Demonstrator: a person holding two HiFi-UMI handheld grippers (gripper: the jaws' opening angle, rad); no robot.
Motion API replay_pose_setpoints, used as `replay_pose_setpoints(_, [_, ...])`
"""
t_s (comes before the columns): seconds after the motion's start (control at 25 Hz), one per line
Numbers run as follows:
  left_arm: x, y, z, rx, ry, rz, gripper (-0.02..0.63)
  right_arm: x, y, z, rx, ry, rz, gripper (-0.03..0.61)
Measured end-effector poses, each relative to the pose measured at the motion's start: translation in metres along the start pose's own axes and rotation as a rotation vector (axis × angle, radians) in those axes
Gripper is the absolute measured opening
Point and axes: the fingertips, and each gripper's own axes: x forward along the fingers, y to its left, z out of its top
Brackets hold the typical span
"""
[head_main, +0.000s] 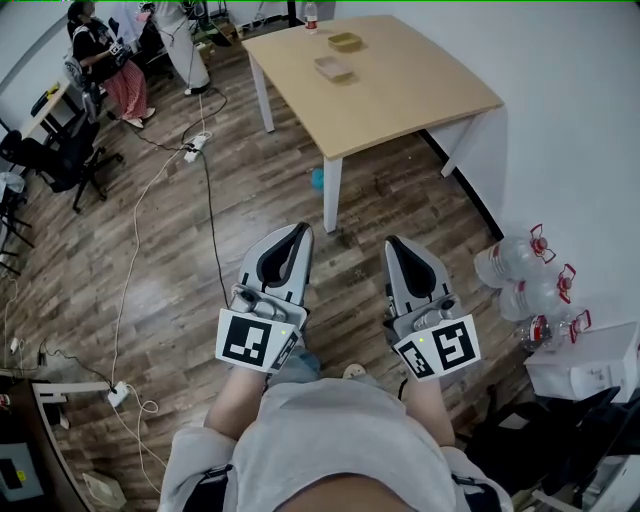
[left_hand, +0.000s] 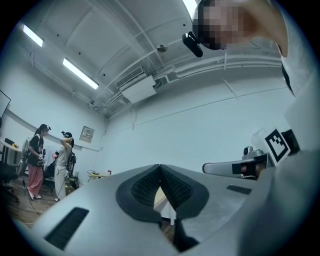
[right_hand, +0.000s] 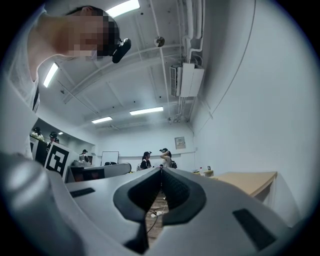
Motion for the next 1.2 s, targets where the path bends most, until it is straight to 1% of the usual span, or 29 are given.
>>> replay_pose_setpoints(0.4, [0.016, 0.071, -0.004, -0.005, -0.004, -0.06, 0.015, 0.07, 0.019, -0.013, -0.009, -0.003, -0.043, 0.011])
replay_pose_setpoints(0.72, [0.022, 0.115, -0.01, -0.003, -0.006, -0.097, 0.015, 0.109, 0.03, -0.025, -0.017, -0.002, -0.085, 0.011])
replay_pose_setpoints(1.0, [0.023, 0.143, -0.016, -0.002, -0.005, -0.123, 0.015, 0.133, 0.042, -0.035, -0.018, -0.002, -0.11, 0.011])
replay_pose_setpoints(1.2, [0.03, 0.159, -0.022, -0.014, -0.003, -0.128, 0.015, 0.149, 0.038, -0.038, -0.018, 0.004, -0.121, 0.011])
